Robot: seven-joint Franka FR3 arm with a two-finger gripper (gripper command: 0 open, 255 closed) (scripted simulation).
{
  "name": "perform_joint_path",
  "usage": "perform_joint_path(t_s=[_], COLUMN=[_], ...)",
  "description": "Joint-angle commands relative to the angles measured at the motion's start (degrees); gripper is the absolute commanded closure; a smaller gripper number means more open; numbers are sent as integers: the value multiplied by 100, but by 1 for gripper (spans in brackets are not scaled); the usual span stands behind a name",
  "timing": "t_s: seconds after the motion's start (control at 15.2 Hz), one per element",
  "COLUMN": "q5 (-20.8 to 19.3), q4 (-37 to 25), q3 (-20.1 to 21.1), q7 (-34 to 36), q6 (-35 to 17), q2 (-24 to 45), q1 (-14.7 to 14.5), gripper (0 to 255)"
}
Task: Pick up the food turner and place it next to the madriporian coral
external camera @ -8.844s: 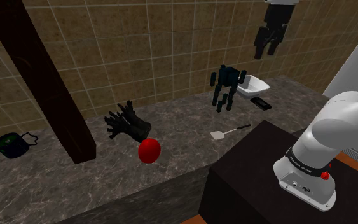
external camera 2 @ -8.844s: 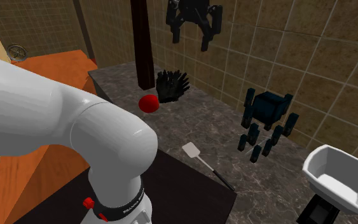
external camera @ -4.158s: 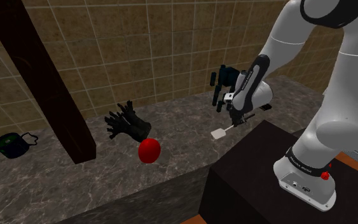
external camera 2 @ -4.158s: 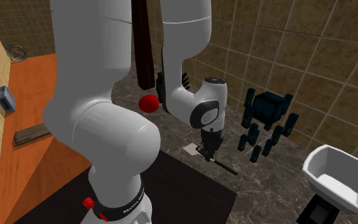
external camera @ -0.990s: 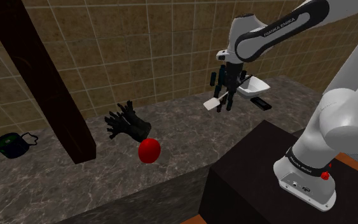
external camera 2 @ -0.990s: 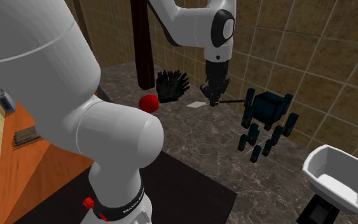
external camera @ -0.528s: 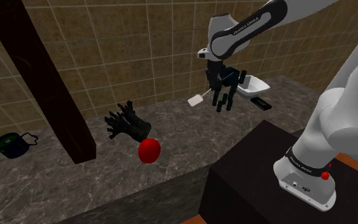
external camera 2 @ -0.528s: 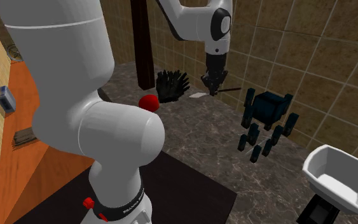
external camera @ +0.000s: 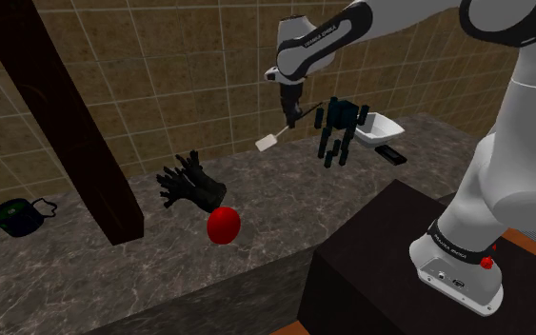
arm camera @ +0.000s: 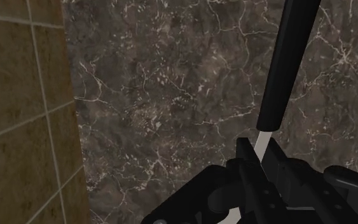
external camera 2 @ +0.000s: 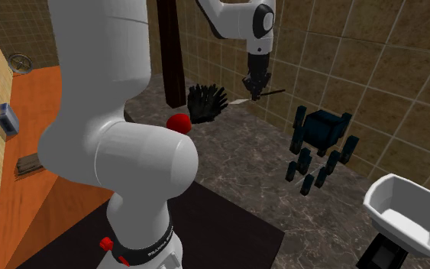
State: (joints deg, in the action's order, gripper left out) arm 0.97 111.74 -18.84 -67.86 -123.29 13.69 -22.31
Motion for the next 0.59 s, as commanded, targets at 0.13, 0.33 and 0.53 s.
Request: perform_joint_path(t_s=[0.13,0.33,0.53], q5=[261,409,433], q4=[-1219,-2268,-2273], q3=[124,218,236], q7=[23,78,78], q6=[393,781,685], q2=[865,1545,1649], q1=[44,114,125], gripper=[255,255,255])
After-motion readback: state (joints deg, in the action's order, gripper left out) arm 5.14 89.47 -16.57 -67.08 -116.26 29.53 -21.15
